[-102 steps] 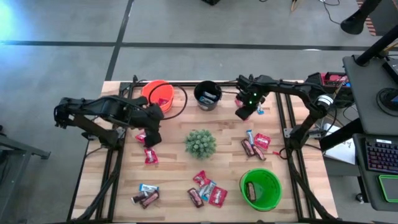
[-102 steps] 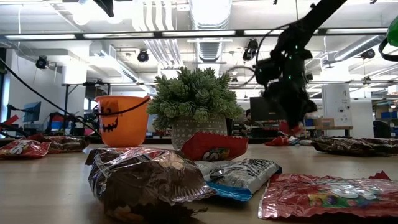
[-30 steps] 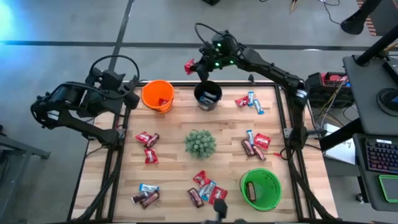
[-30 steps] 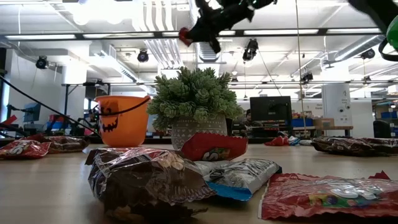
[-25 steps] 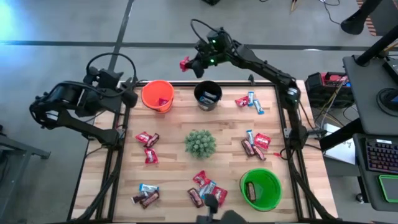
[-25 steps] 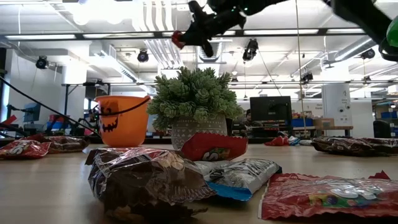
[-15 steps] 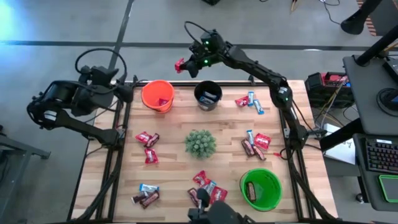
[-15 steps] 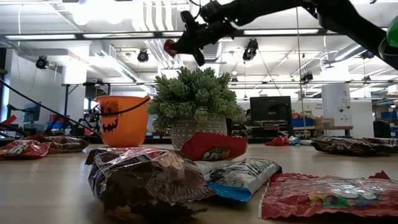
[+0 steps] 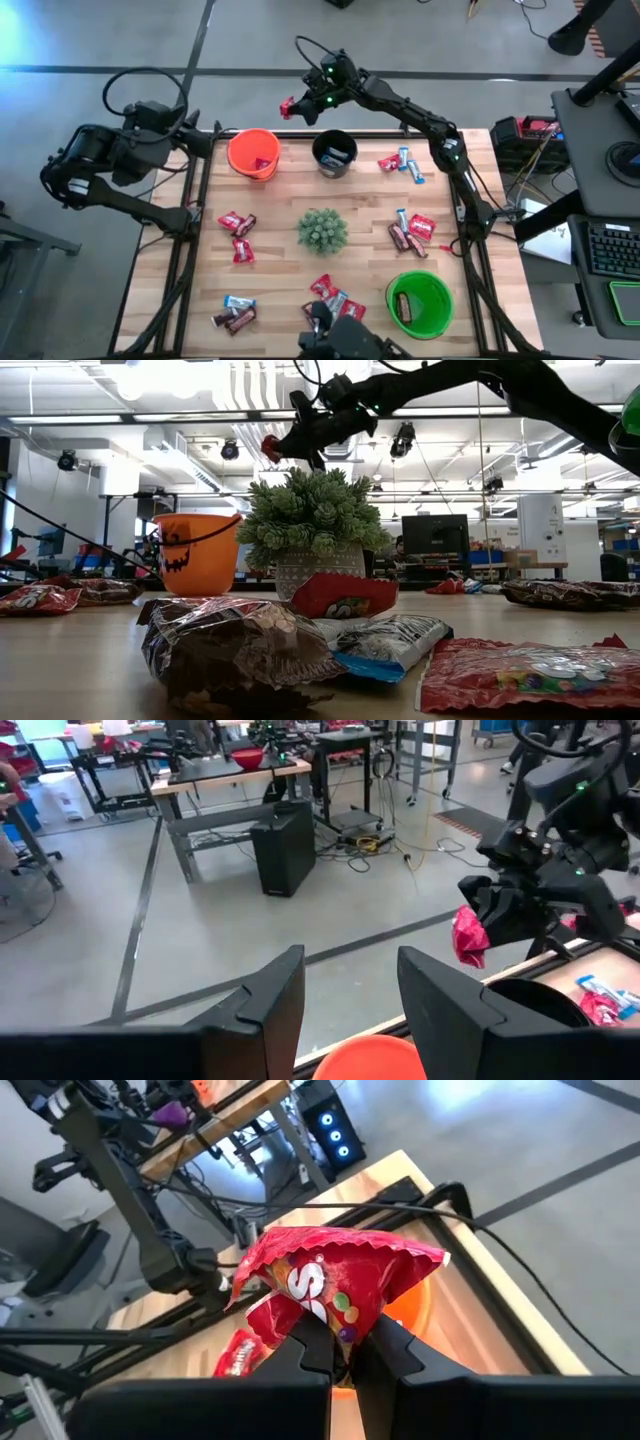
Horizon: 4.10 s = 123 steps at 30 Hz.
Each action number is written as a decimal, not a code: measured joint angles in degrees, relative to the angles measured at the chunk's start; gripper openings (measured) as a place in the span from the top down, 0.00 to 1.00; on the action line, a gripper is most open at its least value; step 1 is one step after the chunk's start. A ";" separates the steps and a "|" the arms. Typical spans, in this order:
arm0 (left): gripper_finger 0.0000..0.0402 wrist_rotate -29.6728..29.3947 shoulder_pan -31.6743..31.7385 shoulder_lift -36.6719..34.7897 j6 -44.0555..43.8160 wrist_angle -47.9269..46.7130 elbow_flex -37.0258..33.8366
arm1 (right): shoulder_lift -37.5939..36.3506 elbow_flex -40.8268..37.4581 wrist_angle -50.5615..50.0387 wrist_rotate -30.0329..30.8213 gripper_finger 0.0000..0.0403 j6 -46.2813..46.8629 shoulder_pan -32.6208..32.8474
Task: Organize candy in baskets
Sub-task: Put the red candy into the orange bucket
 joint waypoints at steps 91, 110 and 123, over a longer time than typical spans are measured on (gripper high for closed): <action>0.57 50.05 0.19 8.70 33.21 21.02 2.88 | -10.71 -0.50 7.40 4.78 0.98 -5.67 22.35; 0.98 47.49 1.31 10.15 39.15 21.93 2.95 | -10.69 -0.52 7.23 4.84 0.98 -4.90 22.98; 1.00 47.48 1.33 9.46 40.21 21.06 2.93 | -10.62 -0.52 6.63 6.48 0.93 -6.39 23.11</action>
